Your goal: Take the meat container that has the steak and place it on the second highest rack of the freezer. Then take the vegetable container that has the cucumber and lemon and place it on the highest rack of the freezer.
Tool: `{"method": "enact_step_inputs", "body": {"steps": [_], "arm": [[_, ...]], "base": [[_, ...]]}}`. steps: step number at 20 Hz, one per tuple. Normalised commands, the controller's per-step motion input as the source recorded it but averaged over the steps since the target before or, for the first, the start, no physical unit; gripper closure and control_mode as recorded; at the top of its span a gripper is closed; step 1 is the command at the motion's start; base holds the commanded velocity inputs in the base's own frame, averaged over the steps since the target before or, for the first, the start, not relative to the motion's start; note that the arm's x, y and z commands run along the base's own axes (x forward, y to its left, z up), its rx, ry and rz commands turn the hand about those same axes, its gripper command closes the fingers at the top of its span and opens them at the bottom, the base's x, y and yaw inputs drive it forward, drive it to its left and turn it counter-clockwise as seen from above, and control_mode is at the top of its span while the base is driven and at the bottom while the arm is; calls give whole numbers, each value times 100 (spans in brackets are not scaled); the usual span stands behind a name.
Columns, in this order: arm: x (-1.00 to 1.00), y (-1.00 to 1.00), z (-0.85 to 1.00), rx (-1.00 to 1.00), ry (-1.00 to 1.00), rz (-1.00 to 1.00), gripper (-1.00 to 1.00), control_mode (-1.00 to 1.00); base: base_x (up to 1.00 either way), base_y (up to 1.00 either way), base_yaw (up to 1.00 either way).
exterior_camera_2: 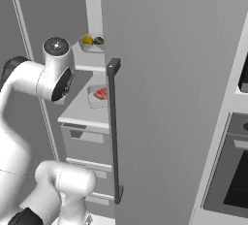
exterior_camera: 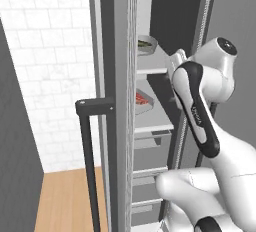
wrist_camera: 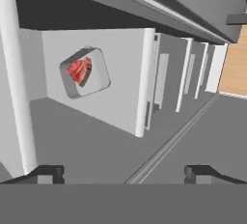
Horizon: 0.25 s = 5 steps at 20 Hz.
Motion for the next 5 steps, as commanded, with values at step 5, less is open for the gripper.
{"method": "enact_step_inputs", "body": {"steps": [5], "arm": [[-97,0,-4,0,21,-1,-100,-100]], "base": [[0,0,0]]}}
